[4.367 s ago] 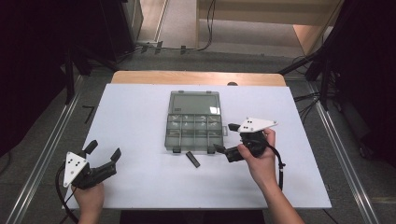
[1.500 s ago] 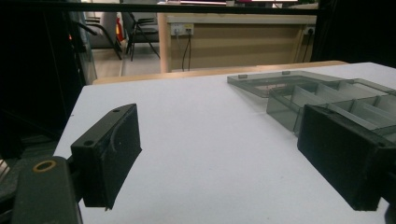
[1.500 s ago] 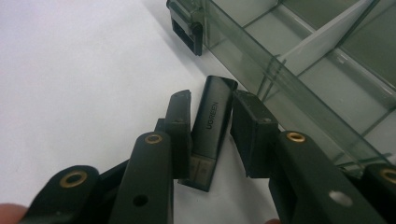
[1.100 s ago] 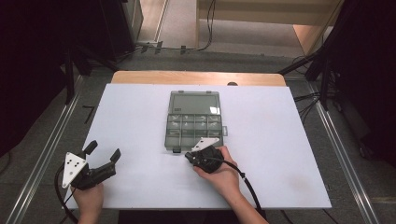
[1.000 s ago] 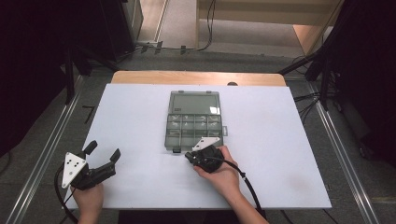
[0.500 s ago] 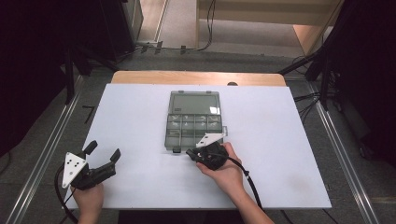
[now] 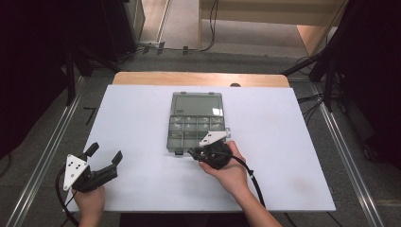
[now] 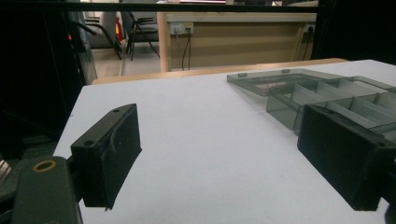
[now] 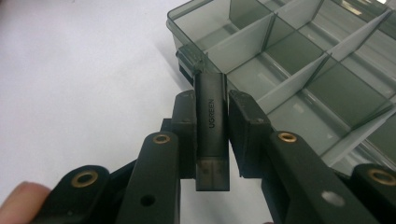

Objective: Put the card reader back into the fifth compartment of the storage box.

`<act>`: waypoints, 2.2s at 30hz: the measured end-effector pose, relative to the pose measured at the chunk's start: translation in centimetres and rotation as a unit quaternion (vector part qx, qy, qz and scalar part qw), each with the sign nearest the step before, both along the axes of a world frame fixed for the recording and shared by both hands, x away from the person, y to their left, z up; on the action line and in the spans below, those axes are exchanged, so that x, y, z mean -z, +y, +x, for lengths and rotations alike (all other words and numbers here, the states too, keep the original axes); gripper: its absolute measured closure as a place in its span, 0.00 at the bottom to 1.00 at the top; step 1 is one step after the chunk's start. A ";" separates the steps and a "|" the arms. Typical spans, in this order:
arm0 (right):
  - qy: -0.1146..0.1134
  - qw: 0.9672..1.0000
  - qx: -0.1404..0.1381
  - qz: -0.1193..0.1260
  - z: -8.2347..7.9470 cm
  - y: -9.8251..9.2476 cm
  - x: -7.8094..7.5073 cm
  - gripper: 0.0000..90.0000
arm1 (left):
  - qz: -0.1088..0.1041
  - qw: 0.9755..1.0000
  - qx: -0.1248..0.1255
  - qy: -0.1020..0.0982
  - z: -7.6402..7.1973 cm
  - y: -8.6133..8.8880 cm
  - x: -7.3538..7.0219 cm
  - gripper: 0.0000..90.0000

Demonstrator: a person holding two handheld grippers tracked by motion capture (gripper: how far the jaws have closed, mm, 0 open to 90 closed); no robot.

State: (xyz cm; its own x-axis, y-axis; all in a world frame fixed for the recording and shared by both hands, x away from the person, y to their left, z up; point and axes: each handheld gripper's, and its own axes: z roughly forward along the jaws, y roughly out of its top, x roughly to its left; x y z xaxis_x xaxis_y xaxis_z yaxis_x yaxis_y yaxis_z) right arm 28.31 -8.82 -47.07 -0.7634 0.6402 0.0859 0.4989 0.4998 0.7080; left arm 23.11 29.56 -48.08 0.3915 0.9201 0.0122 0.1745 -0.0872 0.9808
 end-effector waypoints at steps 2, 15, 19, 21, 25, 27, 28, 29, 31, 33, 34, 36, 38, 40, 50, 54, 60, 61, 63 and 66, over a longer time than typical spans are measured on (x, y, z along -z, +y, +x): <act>-0.001 1.000 -0.001 0.001 0.1 0.0 -0.2 0.79 | 0.000 1.000 0.000 0.000 0.0 0.0 0.0 0.15; -0.002 1.000 -0.007 0.007 0.6 0.4 -1.1 0.79 | 0.000 1.000 0.003 0.000 0.0 0.0 0.0 0.15; -0.001 1.000 -0.009 0.012 0.8 0.4 -1.3 0.79 | -0.001 1.000 0.003 0.000 0.0 0.0 0.0 0.15; 0.000 1.000 -0.009 0.012 0.9 0.5 -1.4 0.79 | -0.001 1.000 0.003 0.000 0.0 0.0 0.0 0.15; 0.000 1.000 -0.011 0.012 1.0 0.6 -1.7 0.79 | -0.002 1.000 0.003 0.000 0.0 0.0 0.0 0.15; -0.002 1.000 -0.013 0.014 1.1 0.7 -1.8 0.79 | -0.003 1.000 0.003 0.000 0.0 0.0 0.0 0.15; 0.000 1.000 -0.013 0.014 1.2 0.7 -1.8 0.79 | -0.002 1.000 0.003 0.000 0.0 0.0 0.0 0.15; -0.002 1.000 -0.014 0.013 1.2 0.7 -1.9 0.79 | -0.002 1.000 0.003 0.000 0.0 0.0 0.0 0.15; -0.002 1.000 -0.013 0.015 1.4 0.9 -2.1 0.79 | -0.002 1.000 0.003 0.000 0.0 0.0 0.0 0.15; -0.004 1.000 -0.014 0.014 1.4 0.9 -2.1 0.79 | -0.001 1.000 0.003 0.000 0.0 0.0 0.0 0.15; -0.003 1.000 -0.015 0.014 1.5 0.9 -2.2 0.79 | -0.001 1.000 0.003 0.000 0.0 0.0 0.0 0.15; -0.004 1.000 -0.015 0.013 1.6 1.0 -2.3 0.79 | -0.001 1.000 0.003 0.001 0.0 0.0 0.0 0.15; -0.005 1.000 -0.016 0.014 1.7 1.1 -2.4 0.79 | -0.001 1.000 0.003 0.001 0.0 0.0 0.0 0.15; -0.005 1.000 -0.016 0.014 1.8 1.2 -2.5 0.79 | -0.002 1.000 0.003 0.001 0.0 0.0 0.0 0.15; -0.007 1.000 -0.021 0.013 2.2 1.9 -2.9 0.79 | -0.002 1.000 0.004 0.001 0.0 0.0 0.0 0.15; -0.007 1.000 -0.021 0.012 2.4 2.1 -3.0 0.79 | -0.002 1.000 0.005 0.002 0.0 0.0 0.0 0.15; -0.006 1.000 -0.023 0.013 2.7 2.5 -3.1 0.79 | -0.002 1.000 0.004 0.001 0.0 0.0 0.0 0.15; -0.007 1.000 -0.023 0.013 2.8 2.5 -3.1 0.79 | -0.002 1.000 0.004 0.001 0.0 0.0 0.0 0.15; -0.005 1.000 -0.021 0.014 2.9 2.7 -3.1 0.79 | -0.002 1.000 0.004 0.001 0.0 0.0 0.0 0.15; -0.006 1.000 -0.022 0.014 3.1 2.9 -3.1 0.79 | -0.002 1.000 0.004 0.002 0.0 0.0 0.0 0.15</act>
